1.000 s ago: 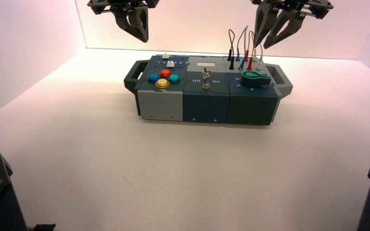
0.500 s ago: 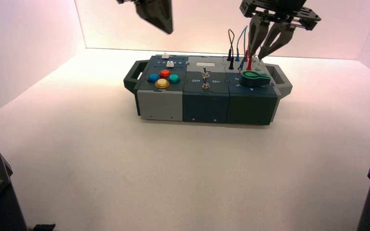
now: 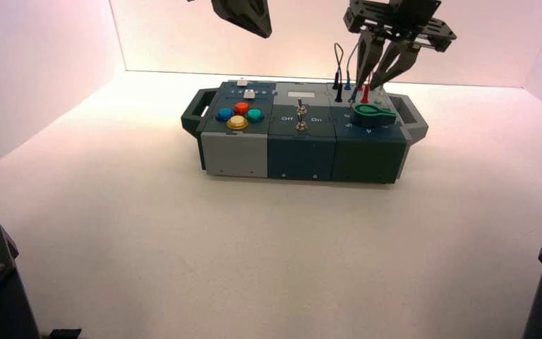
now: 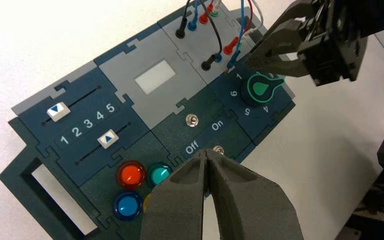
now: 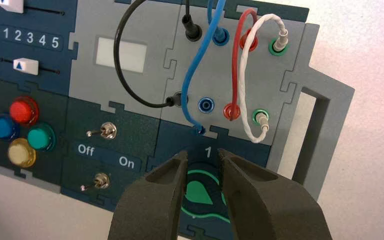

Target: Insert the blue wire.

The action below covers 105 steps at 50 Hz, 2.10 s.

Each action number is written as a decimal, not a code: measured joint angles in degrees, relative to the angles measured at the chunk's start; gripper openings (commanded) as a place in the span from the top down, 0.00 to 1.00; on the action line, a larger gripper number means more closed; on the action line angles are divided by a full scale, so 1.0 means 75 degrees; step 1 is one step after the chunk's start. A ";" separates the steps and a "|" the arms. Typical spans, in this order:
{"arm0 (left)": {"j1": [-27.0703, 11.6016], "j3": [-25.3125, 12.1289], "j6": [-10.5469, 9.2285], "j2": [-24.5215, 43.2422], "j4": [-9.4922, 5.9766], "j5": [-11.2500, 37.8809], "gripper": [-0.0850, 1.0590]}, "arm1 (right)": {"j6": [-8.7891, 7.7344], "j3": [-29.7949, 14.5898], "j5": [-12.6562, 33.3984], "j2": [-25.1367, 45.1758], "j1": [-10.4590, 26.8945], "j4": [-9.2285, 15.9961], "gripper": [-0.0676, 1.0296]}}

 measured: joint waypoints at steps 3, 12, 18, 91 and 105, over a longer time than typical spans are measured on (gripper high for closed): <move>-0.0012 0.0000 0.0012 0.0000 0.0000 -0.0012 0.95 | 0.0012 -0.0023 -0.0047 0.0059 -0.0012 0.0000 0.64; -0.0012 0.0012 0.0035 0.0000 0.0000 -0.0023 0.95 | 0.0012 -0.0094 -0.0129 0.0187 -0.0012 0.0000 0.64; -0.0012 0.0023 0.0035 0.0000 0.0000 -0.0023 0.95 | 0.0012 -0.0246 -0.0141 0.0305 0.0000 0.0012 0.64; -0.0012 0.0035 0.0047 -0.0012 0.0000 -0.0023 0.95 | -0.0164 -0.0738 -0.0141 0.0445 0.0094 -0.0574 0.96; -0.0012 0.0023 0.0047 -0.0012 0.0000 -0.0023 0.95 | -0.0152 -0.0457 -0.0715 0.0457 0.0094 -0.0574 0.96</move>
